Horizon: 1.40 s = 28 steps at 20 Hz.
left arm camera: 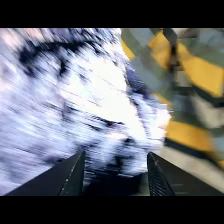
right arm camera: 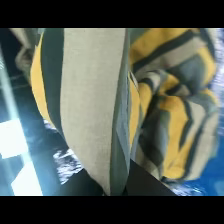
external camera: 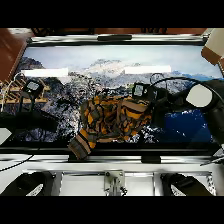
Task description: Fold the shirts.
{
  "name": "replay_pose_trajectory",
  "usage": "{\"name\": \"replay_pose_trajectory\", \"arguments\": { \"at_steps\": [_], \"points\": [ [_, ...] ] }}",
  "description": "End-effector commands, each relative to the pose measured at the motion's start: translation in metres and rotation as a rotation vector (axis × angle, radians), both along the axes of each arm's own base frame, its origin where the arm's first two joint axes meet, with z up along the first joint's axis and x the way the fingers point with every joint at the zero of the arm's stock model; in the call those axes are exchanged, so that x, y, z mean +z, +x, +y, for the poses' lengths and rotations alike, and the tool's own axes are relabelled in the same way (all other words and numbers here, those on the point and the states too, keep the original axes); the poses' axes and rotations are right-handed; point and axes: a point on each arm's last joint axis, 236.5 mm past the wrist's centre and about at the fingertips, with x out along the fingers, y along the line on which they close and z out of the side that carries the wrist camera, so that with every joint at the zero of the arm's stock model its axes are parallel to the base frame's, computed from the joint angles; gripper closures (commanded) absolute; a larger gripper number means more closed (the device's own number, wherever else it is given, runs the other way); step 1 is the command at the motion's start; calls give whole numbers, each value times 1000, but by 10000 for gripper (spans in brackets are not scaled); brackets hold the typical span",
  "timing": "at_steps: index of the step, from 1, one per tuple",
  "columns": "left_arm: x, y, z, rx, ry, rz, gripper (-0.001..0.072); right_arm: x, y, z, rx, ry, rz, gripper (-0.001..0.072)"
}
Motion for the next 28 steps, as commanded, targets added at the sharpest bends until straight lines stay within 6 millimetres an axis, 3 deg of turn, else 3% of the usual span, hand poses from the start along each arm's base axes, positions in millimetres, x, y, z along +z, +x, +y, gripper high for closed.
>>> {"name": "replay_pose_trajectory", "arguments": {
  "at_steps": [1,5,8,11,14,19,25,28],
  "points": [
    [-23,-15,-53,145,-344,204,246,18,17,-10,-108,18,-96,659],
    [-34,11,-125,204,-651,316,243,24,14,-6,-171,70,-76,659],
    [-59,35,-161,261,-731,338,242,25,11,1,-168,100,-63,660],
    [-80,46,-191,311,-796,355,243,25,11,1,-191,111,-51,660],
    [-88,60,-202,391,-868,348,243,25,10,1,-196,112,-44,660],
    [-87,79,-197,431,-890,271,243,23,6,0,-199,106,-26,659],
    [-107,77,-206,478,-896,318,245,23,6,1,-208,112,-18,659],
    [-99,78,-212,469,-912,310,245,21,2,0,-211,106,-1,659]
  ]
}}
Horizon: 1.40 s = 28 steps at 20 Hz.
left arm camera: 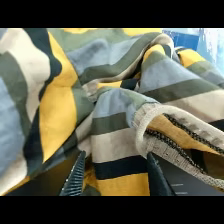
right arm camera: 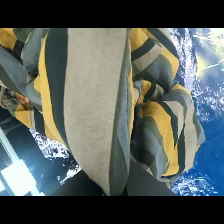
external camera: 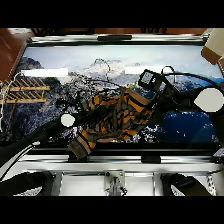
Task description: Fold the shirts.
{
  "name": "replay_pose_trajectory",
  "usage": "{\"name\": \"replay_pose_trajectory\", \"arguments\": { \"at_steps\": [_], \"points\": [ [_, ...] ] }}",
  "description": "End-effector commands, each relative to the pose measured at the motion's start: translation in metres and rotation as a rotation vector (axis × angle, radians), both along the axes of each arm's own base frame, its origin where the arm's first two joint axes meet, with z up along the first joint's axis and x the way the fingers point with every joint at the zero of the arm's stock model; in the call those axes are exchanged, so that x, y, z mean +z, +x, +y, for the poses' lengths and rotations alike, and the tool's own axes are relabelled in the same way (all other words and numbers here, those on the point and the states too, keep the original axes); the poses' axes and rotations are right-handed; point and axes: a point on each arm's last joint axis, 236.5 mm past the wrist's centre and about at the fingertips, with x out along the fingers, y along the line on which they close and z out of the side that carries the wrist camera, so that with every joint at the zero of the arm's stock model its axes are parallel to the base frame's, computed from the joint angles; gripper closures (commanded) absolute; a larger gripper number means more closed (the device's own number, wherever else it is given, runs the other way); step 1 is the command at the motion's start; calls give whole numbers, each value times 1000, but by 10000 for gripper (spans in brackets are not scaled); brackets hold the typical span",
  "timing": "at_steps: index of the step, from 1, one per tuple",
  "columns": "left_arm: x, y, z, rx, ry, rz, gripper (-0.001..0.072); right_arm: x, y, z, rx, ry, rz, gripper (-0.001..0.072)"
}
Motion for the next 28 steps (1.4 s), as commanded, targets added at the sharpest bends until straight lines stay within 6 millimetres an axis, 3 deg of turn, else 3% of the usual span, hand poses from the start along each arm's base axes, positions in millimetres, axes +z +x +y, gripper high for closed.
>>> {"name": "replay_pose_trajectory", "arguments": {
  "at_steps": [1,5,7,9,13,16,17,19,20,23,28],
  "points": [
    [9,2,-7,4,-25,-7,245,-2,-4,-1,-4,-2,20,659],
    [29,-8,-2,-114,12,-84,246,-2,-4,-1,-4,-3,20,659],
    [29,-5,5,-118,29,-90,247,-2,-4,-1,-3,-2,19,659],
    [29,6,8,-65,24,-108,315,-2,-4,-1,-4,-2,18,659],
    [9,4,-6,-50,15,-61,315,-2,-4,0,-3,2,21,659],
    [10,20,-6,10,20,-110,319,0,-6,5,4,25,29,659],
    [12,24,-6,18,19,-118,379,0,-7,6,4,29,30,659],
    [16,27,-4,27,16,-126,654,0,-7,6,-1,31,32,659],
    [18,30,0,36,14,-130,655,0,-6,6,-3,31,32,660],
    [34,45,33,37,54,-175,656,0,-6,5,-19,34,38,659],
    [60,68,151,113,172,-185,657,1,-7,7,-16,43,40,659]
  ]
}}
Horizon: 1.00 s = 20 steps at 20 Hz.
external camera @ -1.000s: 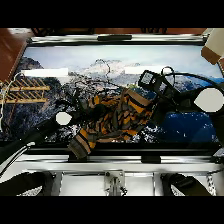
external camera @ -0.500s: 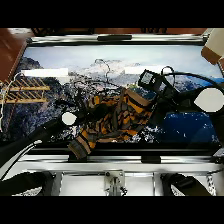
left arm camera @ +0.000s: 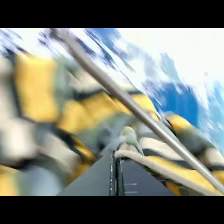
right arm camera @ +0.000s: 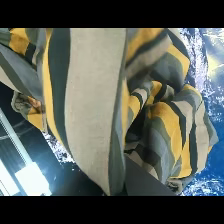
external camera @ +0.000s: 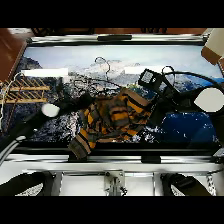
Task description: Fold the shirts.
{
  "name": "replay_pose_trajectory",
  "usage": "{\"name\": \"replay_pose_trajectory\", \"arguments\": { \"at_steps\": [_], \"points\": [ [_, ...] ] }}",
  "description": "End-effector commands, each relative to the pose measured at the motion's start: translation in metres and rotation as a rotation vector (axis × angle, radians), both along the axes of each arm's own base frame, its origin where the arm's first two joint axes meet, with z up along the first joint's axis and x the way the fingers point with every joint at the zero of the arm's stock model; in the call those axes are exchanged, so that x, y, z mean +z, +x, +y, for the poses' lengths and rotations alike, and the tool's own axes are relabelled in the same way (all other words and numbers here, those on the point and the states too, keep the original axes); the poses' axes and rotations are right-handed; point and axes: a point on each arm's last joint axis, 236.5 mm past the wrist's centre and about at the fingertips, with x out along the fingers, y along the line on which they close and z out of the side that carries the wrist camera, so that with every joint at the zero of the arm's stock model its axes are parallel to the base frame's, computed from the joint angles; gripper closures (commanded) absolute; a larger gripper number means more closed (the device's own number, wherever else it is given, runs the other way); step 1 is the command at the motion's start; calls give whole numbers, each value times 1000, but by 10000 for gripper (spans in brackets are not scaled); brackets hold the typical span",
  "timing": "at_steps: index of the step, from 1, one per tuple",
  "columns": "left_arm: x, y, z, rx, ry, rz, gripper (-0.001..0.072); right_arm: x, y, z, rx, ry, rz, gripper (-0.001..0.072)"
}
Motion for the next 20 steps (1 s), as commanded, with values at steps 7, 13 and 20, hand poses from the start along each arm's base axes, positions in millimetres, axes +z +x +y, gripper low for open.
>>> {"name": "replay_pose_trajectory", "arguments": {
  "at_steps": [7,13,20],
  "points": [
    [25,18,116,175,41,-5,657,6,-8,17,58,63,10,660],
    [33,19,117,171,46,-31,657,0,-4,4,37,3,3,661],
    [66,12,117,131,88,-141,657,-7,-9,-8,40,-52,26,661]
  ]
}}
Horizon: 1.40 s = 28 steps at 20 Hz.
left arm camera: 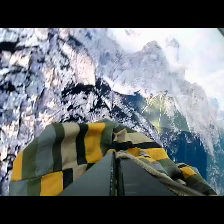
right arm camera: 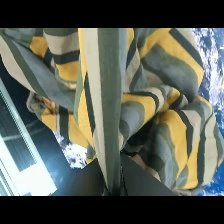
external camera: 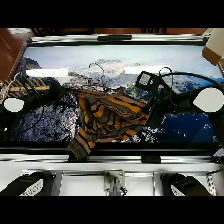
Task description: Fold the shirts.
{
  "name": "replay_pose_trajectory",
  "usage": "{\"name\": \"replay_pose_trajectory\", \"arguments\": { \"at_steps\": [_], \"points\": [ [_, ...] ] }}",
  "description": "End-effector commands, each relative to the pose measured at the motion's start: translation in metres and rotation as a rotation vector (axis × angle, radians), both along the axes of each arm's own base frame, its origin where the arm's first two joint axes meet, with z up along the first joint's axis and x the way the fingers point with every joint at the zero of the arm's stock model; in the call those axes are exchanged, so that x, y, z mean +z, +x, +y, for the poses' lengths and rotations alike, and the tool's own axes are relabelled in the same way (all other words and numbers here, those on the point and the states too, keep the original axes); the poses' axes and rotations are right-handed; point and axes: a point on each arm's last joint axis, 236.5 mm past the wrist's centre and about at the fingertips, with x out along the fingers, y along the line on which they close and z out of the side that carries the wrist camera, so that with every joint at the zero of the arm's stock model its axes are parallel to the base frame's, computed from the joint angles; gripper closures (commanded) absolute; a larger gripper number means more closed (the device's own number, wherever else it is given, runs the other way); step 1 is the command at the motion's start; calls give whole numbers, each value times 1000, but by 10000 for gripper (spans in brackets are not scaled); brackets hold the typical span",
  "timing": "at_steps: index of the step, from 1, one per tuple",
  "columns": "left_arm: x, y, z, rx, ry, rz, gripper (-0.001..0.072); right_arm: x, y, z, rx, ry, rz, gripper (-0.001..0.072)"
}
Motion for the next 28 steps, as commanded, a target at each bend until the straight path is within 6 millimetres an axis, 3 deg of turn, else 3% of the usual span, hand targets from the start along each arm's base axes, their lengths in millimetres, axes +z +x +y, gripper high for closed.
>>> {"name": "replay_pose_trajectory", "arguments": {
  "at_steps": [1,4,7,9,12,14,16,18,20,23,26,27,28],
  "points": [
    [24,-5,1,-28,43,-82,657,-5,-1,-13,-5,-58,7,661],
    [49,-13,1,-29,41,-140,657,-6,1,-15,-8,-70,-1,661],
    [84,-21,-5,-44,34,-219,657,-3,-4,-5,5,-25,14,661],
    [125,-30,-21,-87,35,-316,657,-1,-4,0,8,-4,12,661],
    [205,-55,-63,-239,110,-545,657,2,-4,10,24,16,-1,661],
    [254,-79,-96,-343,126,-685,657,9,-1,31,23,48,-48,662],
    [284,-102,-118,-416,144,-768,658,31,17,53,-61,159,-124,662],
    [292,-114,-118,-471,268,-800,658,58,29,59,-118,237,-178,662],
    [288,-112,-95,-462,424,-762,657,81,32,57,-133,267,-210,662],
    [280,-103,-50,-386,580,-658,657,112,29,60,-140,315,-236,662],
    [263,-100,-42,-395,605,-591,655,135,14,75,-112,406,-208,662],
    [262,-99,-43,-398,606,-586,624,140,8,79,-92,410,-203,662],
    [263,-98,-44,-395,602,-594,430,144,3,82,-77,411,-202,662]
  ]
}}
